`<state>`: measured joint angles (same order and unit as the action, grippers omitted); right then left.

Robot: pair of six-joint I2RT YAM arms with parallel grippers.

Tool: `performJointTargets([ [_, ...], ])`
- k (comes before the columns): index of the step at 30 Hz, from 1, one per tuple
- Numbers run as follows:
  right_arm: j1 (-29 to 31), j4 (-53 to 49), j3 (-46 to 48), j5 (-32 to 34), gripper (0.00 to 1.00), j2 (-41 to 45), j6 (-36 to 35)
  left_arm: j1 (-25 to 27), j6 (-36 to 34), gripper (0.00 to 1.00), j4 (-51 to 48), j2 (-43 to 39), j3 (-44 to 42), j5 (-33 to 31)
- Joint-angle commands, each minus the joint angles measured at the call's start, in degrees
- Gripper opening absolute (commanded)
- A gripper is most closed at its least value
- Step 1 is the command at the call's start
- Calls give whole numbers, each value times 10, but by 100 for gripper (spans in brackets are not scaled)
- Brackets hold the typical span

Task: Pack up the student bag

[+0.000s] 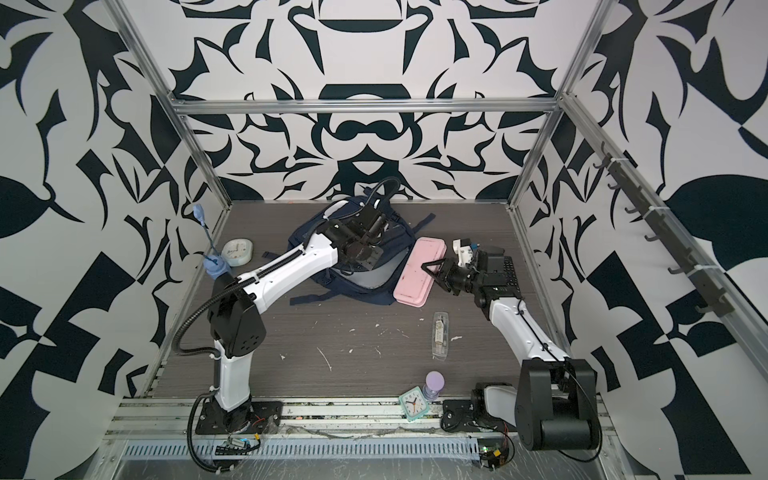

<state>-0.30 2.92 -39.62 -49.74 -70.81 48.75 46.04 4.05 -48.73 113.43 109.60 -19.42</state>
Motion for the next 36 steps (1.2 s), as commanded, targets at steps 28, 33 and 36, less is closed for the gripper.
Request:
performJointTargets([
  [28,197,337,-252,108,20,-425,230,-58,111,0,52,-133,-30,224],
  [33,222,361,-328,120,21,-500,272,-59,115,0,53,-134,-39,231],
  [36,235,380,-353,126,28,-526,298,-61,119,0,59,-137,-49,239],
])
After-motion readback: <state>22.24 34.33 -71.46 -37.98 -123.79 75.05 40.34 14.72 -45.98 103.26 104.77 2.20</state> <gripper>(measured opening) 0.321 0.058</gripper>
